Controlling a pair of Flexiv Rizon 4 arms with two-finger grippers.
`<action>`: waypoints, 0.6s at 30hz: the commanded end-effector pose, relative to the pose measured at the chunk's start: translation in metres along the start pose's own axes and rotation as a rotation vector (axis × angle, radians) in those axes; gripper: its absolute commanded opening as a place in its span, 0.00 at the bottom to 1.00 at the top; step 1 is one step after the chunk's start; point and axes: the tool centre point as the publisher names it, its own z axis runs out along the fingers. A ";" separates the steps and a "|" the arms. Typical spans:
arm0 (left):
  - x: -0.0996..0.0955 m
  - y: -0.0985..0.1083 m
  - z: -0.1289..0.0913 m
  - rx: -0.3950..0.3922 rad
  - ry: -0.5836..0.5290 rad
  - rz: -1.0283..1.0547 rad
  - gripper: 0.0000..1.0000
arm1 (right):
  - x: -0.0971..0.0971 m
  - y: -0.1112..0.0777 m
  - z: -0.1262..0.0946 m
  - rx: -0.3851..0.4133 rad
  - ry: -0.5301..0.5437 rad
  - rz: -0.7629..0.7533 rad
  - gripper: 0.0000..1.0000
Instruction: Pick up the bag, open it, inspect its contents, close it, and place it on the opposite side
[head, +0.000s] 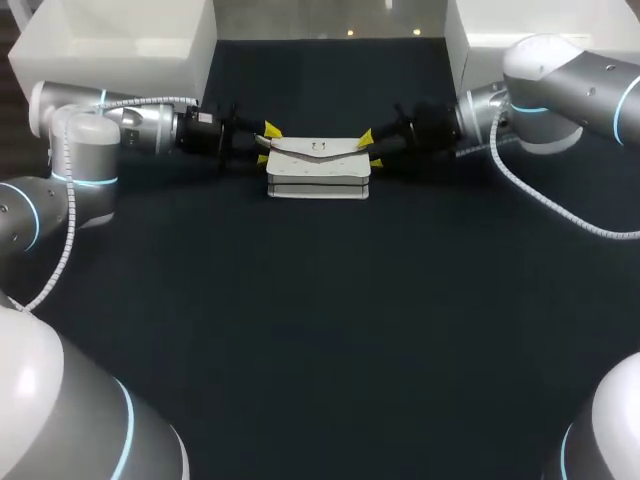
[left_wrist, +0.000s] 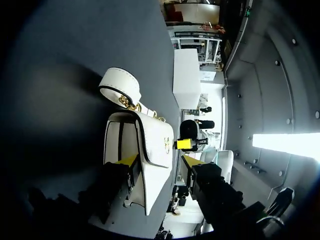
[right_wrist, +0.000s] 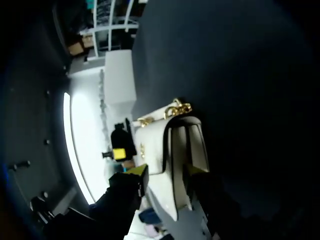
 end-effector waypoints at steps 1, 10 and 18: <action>0.014 0.017 -0.013 0.040 -0.021 0.012 1.00 | 0.006 -0.017 -0.010 -0.049 -0.023 -0.002 0.51; 0.006 0.021 -0.030 0.083 -0.037 -0.004 1.00 | -0.002 -0.032 -0.006 -0.029 -0.040 0.002 0.34; -0.001 0.021 -0.043 0.113 -0.053 -0.028 1.00 | -0.009 -0.037 0.000 -0.003 -0.031 0.011 0.23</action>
